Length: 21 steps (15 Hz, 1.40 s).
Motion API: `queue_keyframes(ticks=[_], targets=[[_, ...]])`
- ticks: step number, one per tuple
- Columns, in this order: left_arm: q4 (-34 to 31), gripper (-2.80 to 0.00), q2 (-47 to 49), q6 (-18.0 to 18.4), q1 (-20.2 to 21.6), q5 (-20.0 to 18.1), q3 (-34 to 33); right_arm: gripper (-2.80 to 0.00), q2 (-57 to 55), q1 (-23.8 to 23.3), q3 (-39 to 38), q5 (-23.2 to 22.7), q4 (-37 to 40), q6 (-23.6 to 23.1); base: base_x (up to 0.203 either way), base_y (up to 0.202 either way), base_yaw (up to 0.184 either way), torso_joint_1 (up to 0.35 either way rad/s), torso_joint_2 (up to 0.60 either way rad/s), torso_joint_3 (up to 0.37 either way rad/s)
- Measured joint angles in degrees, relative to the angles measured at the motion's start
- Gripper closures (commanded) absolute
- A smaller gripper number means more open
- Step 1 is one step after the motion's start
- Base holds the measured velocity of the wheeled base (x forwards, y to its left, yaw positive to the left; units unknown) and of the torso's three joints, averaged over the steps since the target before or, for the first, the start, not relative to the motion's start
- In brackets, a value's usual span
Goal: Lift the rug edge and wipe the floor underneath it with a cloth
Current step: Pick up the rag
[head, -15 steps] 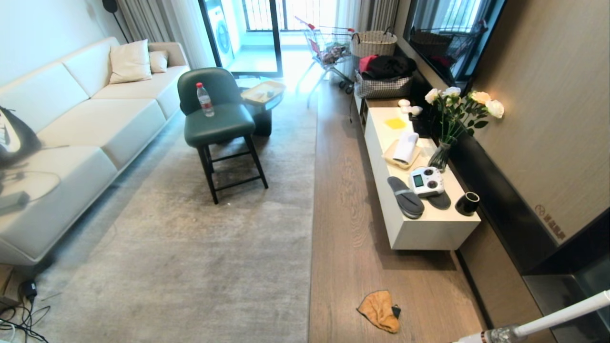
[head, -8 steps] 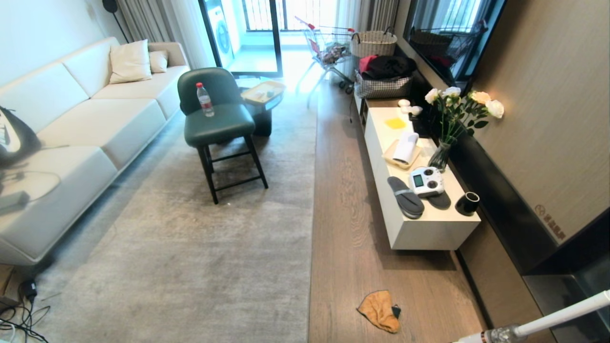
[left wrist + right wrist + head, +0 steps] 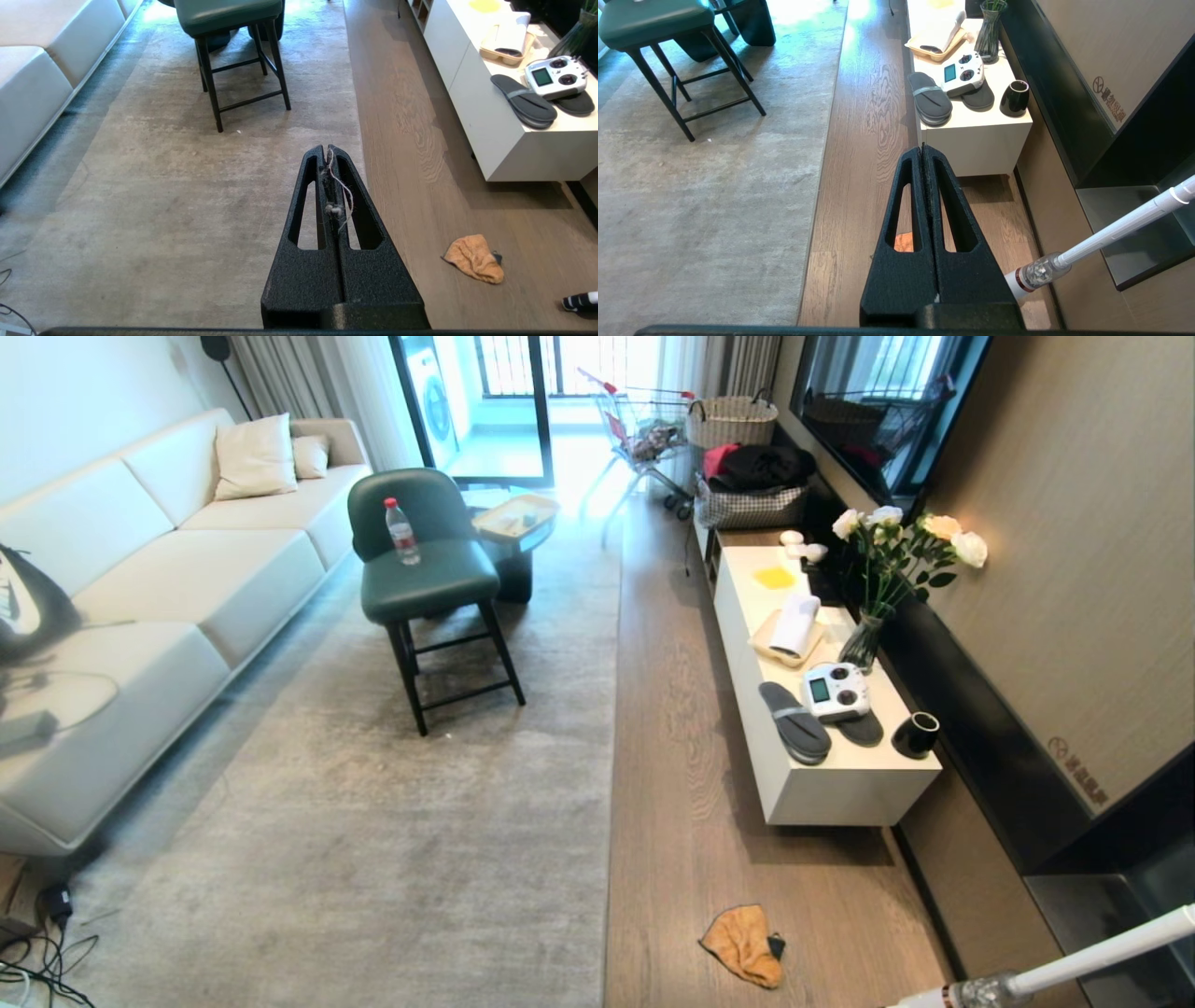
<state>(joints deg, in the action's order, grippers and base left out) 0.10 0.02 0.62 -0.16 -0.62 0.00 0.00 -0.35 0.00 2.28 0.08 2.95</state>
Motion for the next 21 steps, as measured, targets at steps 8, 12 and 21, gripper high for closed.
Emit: queue_keyframes(ticks=[8, 12, 21], targets=[[-0.01, 0.00, 0.00, -0.02, -0.02, 0.00, 0.00, 0.00, 0.00, 0.02, 0.00, -0.02, 0.03, 0.02, 0.000, 0.000, 0.000, -0.050, 0.11, 0.066], [0.04, 0.00, 0.00, 0.00, -0.05, -0.02, 0.00, 0.00, 0.00, 0.02, 0.00, 0.00, 0.02, 0.02, 0.000, 0.000, 0.000, -0.074, 0.18, 0.093], [-0.02, 0.00, 0.00, 0.00, -0.02, -0.02, 0.00, 0.00, 0.00, 0.00, 0.00, 0.00, 0.00, 0.00, 0.000, 0.000, 0.000, -0.108, 0.25, 0.136]])
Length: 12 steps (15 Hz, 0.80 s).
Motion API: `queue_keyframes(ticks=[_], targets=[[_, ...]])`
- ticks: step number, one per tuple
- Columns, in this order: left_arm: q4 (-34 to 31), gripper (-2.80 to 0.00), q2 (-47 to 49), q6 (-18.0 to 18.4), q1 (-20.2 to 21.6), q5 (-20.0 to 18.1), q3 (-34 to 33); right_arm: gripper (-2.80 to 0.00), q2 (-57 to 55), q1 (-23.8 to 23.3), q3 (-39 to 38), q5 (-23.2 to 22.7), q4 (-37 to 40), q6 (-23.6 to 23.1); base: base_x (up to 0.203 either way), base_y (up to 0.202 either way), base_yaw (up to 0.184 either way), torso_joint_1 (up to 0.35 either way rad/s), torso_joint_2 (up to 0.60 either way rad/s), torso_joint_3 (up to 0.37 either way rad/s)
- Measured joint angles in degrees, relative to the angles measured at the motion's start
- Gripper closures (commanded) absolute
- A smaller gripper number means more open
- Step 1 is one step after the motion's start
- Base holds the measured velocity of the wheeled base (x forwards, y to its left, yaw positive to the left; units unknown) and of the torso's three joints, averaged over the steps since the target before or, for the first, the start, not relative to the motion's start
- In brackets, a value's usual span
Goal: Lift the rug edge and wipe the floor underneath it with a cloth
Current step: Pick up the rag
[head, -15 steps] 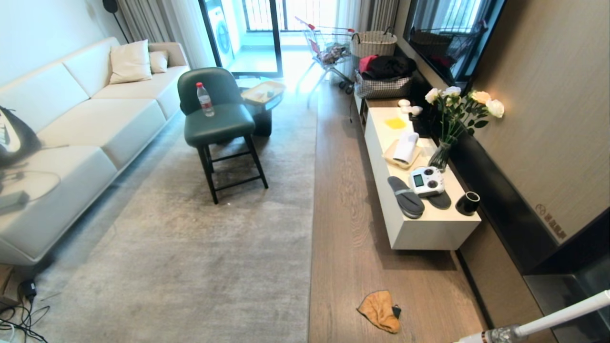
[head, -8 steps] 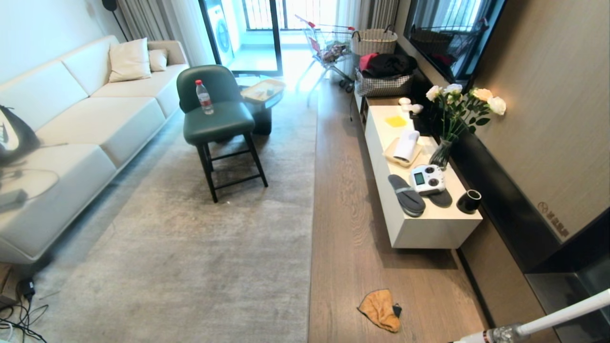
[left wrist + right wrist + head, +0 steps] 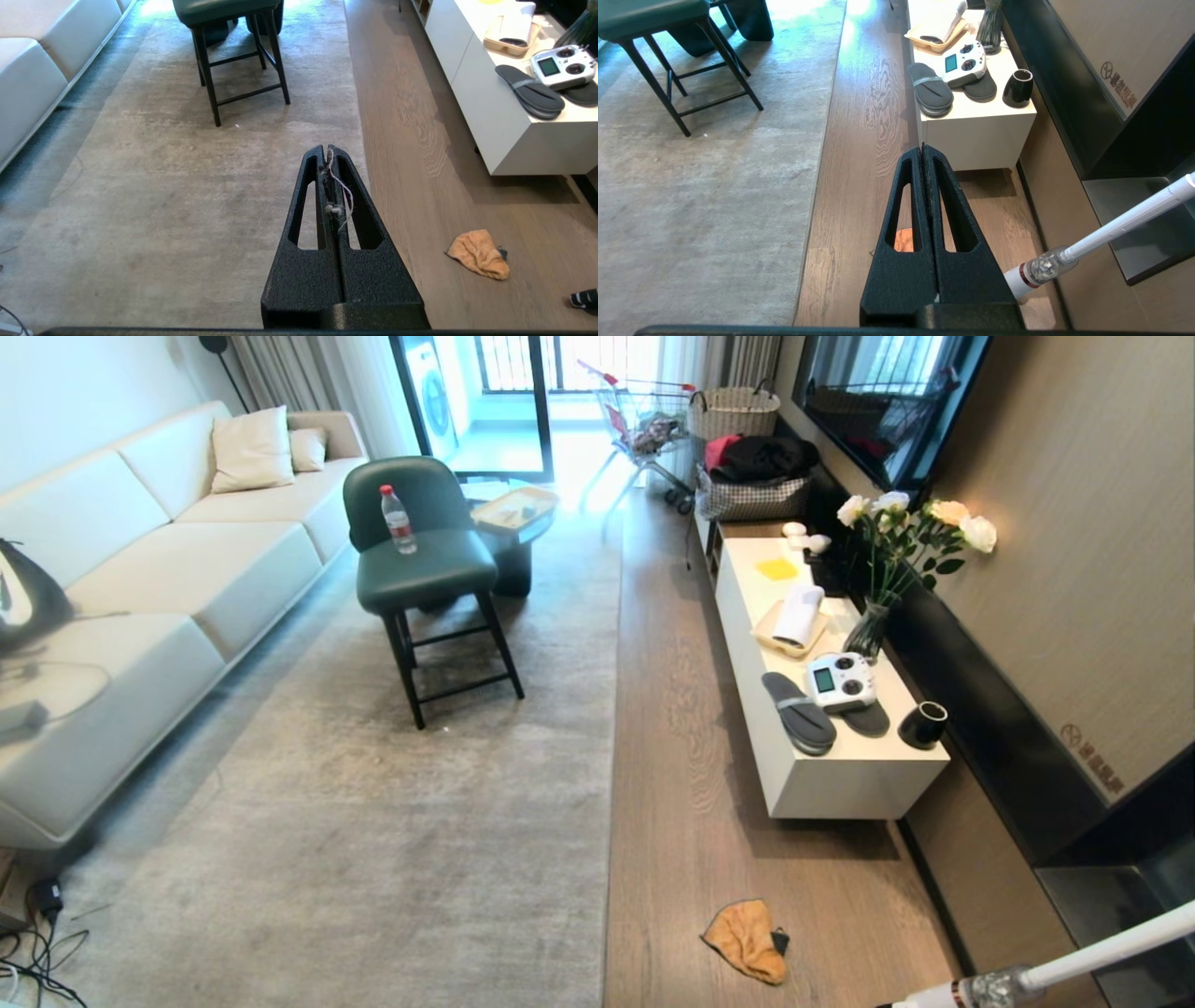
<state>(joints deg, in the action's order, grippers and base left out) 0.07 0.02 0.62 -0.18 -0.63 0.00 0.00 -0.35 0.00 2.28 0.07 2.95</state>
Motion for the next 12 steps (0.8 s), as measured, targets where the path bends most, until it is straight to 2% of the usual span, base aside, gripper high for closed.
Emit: queue_keyframes(ticks=[12], targets=[[0.02, 0.00, 0.00, 0.00, -0.02, 0.01, 0.00, 0.00, 0.00, 0.02, 0.00, -0.02, 0.02, 0.02, 0.000, 0.000, 0.000, -0.133, 0.32, 0.183]])
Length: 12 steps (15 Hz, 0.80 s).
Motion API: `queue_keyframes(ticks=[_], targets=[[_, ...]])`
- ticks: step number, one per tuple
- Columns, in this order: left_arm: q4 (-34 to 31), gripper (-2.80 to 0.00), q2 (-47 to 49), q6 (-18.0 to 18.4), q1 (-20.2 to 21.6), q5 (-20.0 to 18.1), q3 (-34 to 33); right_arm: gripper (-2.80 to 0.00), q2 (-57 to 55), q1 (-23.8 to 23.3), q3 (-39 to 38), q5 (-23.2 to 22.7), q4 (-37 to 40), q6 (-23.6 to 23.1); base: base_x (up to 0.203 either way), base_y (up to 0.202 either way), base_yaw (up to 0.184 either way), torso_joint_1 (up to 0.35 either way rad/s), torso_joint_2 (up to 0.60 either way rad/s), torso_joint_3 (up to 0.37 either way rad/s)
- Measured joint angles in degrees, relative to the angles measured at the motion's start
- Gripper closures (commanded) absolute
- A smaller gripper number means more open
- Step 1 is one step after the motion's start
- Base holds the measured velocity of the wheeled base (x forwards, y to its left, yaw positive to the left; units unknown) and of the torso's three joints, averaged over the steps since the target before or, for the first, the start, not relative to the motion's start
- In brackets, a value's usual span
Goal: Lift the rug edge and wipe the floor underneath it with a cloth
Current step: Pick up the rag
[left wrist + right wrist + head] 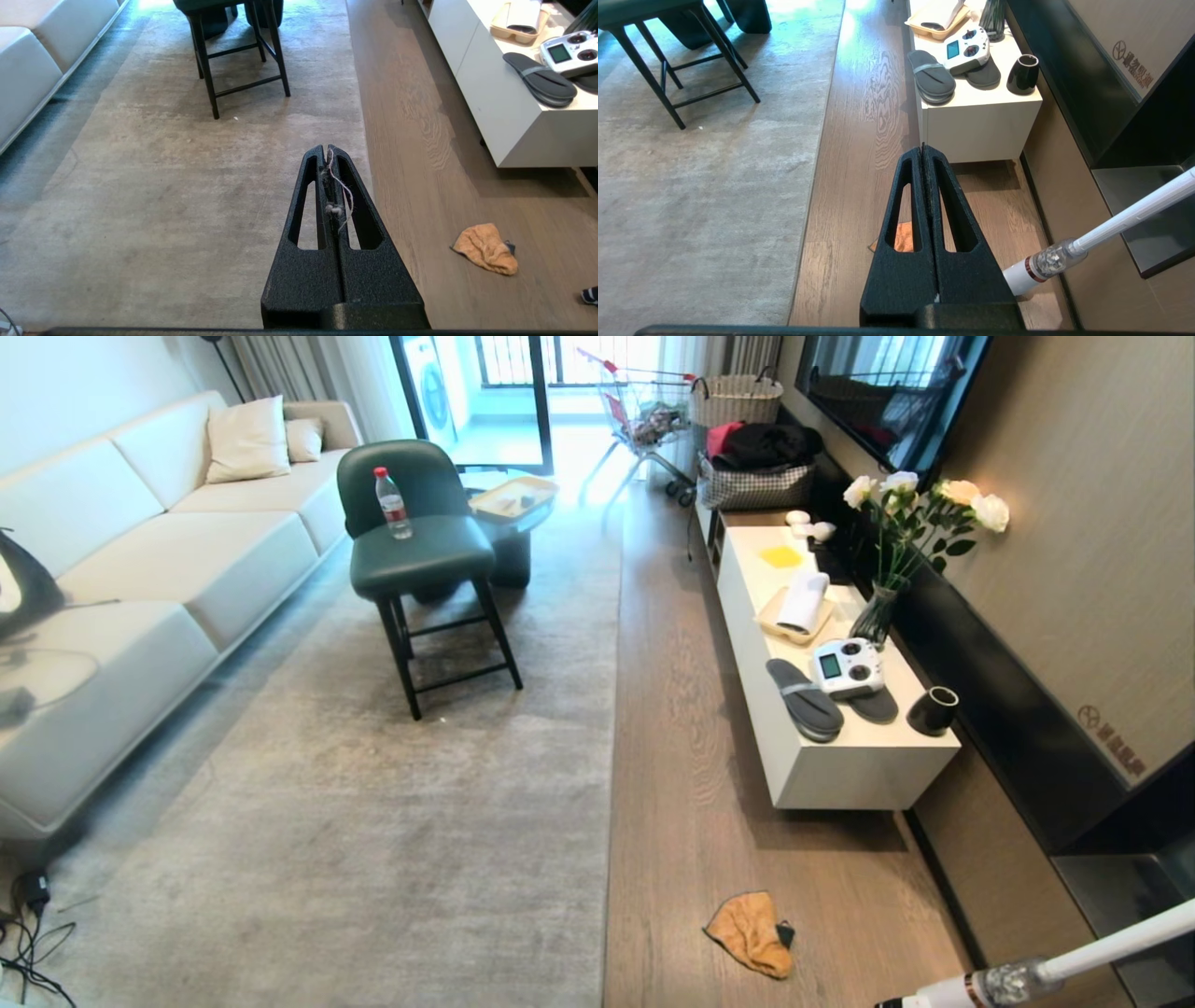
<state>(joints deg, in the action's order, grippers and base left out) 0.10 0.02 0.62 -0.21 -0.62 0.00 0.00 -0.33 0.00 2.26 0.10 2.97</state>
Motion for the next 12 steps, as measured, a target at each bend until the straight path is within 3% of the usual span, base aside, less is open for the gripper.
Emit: queue_keyframes(ticks=[12], targets=[[0.01, 0.00, 0.00, 0.01, 0.02, 0.00, 0.00, 0.00, 0.00, -0.02, 0.00, 0.00, -0.02, 0.00, 0.000, 0.000, 0.000, -0.154, 0.40, 0.243]])
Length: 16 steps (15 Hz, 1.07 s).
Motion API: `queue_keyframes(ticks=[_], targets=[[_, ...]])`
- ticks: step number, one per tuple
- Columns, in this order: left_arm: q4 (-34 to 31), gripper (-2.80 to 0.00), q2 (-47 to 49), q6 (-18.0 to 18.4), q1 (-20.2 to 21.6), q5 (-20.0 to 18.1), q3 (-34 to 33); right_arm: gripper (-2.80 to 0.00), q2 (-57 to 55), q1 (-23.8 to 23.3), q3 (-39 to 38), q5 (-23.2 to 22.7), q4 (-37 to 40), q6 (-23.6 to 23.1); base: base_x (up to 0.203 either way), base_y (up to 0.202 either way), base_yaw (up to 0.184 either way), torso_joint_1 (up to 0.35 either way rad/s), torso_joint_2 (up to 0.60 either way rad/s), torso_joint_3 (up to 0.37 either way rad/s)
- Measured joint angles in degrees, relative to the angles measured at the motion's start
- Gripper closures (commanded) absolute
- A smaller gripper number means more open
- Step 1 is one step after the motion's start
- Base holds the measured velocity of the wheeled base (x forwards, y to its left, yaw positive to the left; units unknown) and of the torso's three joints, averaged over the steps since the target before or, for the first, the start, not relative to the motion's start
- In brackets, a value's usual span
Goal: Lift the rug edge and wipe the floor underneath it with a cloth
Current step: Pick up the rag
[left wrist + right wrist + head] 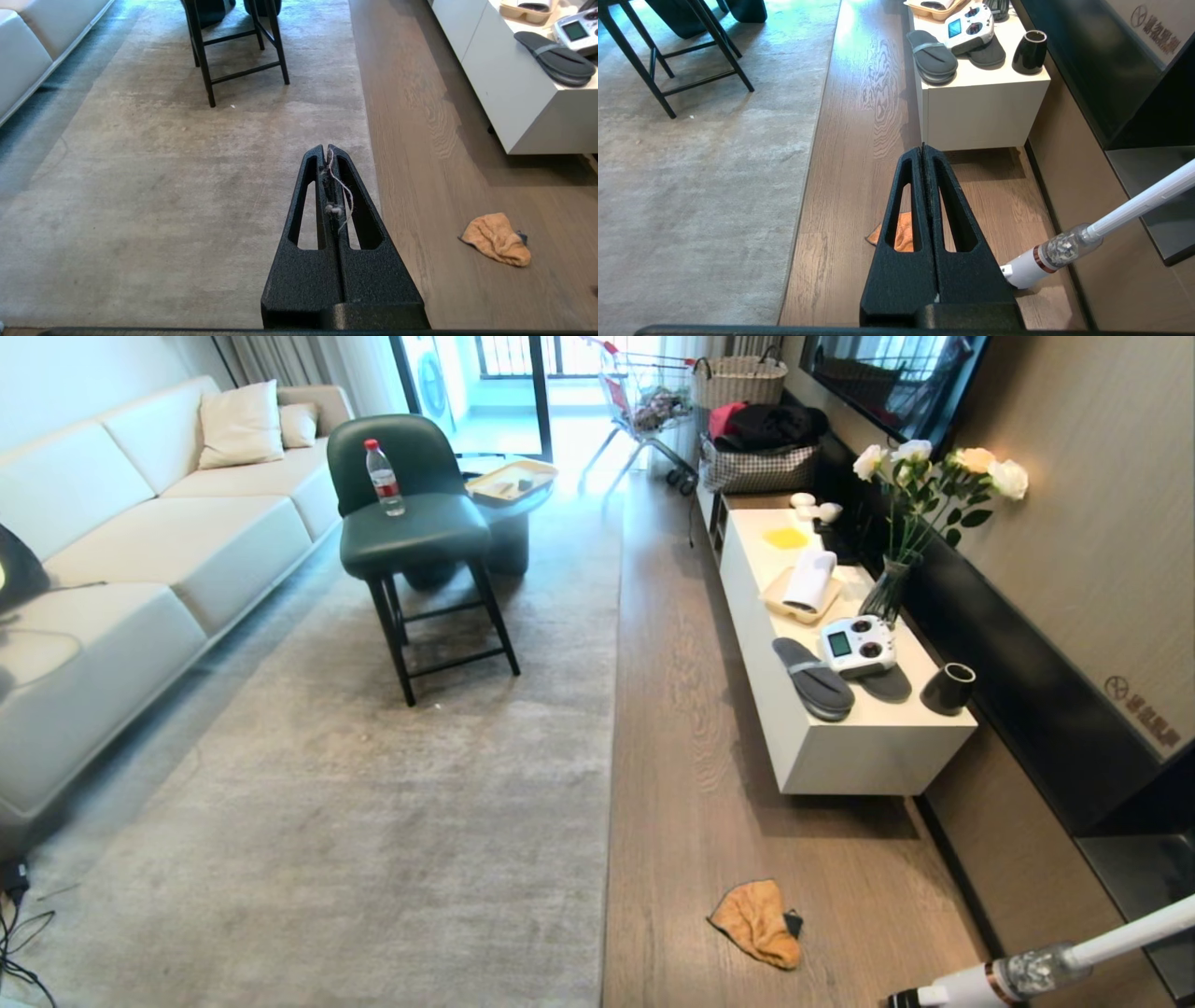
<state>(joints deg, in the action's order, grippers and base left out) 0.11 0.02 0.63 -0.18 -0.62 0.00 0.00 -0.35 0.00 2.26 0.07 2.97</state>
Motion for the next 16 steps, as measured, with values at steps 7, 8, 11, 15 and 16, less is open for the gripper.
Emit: queue_keyframes(ticks=[7, 8, 11, 15, 16], targets=[[-0.03, 0.00, 0.00, -0.02, 0.01, -0.04, 0.00, 0.00, 0.00, 0.01, 0.00, 0.00, 0.02, 0.02, 0.000, 0.000, 0.000, -0.172, 0.53, 0.353], [-0.01, 0.00, 0.00, -0.02, 0.00, -0.01, 0.00, 0.00, 0.00, 0.00, 0.00, 0.02, 0.02, 0.02, 0.000, 0.000, 0.000, -0.155, 0.50, 0.351], [-0.01, 0.00, 0.00, -0.03, 0.00, 0.02, 0.00, 0.00, 0.00, 0.02, 0.00, 0.02, 0.03, 0.00, 0.000, 0.000, 0.000, -0.132, 0.49, 0.364], [-0.04, 0.00, 0.00, -0.01, 0.02, 0.00, 0.00, 0.00, 0.00, 0.02, 0.00, 0.02, -0.02, 0.00, 0.000, 0.000, 0.000, -0.095, 0.47, 0.371], [-0.04, 0.00, 0.00, -0.04, 0.02, 0.00, 0.00, 0.00, 0.00, 0.02, 0.00, 0.02, -0.01, -0.02, 0.000, 0.000, 0.000, -0.061, 0.44, 0.375]])
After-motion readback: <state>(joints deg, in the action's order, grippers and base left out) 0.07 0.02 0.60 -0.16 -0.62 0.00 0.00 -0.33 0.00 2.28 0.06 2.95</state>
